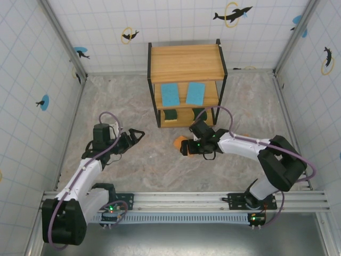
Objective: Place and organize the cleaning sponges onto the shelf
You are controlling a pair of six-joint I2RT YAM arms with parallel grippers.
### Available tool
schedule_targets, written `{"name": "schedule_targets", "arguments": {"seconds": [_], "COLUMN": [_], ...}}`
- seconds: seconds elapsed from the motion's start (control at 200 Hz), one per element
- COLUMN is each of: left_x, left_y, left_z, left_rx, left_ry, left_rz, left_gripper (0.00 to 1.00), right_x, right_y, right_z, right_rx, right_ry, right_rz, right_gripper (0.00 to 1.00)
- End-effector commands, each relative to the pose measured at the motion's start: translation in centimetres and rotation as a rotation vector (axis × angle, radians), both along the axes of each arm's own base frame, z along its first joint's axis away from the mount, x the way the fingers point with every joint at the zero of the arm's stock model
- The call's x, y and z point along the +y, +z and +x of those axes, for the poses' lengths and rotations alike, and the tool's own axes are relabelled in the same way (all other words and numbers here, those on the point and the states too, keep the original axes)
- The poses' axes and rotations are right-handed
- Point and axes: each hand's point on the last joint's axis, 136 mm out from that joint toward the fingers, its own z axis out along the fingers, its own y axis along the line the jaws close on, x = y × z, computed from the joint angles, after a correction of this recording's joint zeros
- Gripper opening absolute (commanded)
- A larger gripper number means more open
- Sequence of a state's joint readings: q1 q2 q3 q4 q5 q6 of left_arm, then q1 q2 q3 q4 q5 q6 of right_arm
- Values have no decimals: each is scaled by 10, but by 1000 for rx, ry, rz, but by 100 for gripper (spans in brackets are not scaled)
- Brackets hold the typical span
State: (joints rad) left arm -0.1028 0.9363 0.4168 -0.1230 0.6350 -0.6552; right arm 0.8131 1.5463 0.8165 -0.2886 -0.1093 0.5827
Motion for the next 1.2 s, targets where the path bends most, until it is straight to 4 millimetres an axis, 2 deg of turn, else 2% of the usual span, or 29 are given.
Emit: {"name": "schedule_targets", "arguments": {"seconds": [0.0, 0.26, 0.441, 0.571, 0.726, 0.896, 1.196], "left_x": [-3, -26, -35, -40, -43, -47, -41], "left_y": [-7, -23, -41, -47, -49, -44, -35], "left_z": [-3, -10, -20, -26, -27, -28, -27], "left_rx": [16, 57, 103, 109, 114, 102, 69], "left_ry": [1, -20, -3, 16, 17, 1, 6], "left_rz": [16, 36, 73, 110, 122, 125, 159], "left_gripper": [98, 98, 98, 97, 97, 98, 98], "right_x": [15, 47, 48, 37, 25, 32, 48], "right_y": [6, 19, 27, 27, 17, 17, 10], "right_z": [-8, -33, -42, -34, -19, -4, 2], "right_rx": [-6, -9, -10, -22, -19, -123, -195], "right_ry": [104, 275, 323, 281, 233, 235, 233], "right_rz": [-6, 59, 103, 101, 56, -9, -53], "right_gripper": [100, 100, 100, 99, 100, 100, 100]}}
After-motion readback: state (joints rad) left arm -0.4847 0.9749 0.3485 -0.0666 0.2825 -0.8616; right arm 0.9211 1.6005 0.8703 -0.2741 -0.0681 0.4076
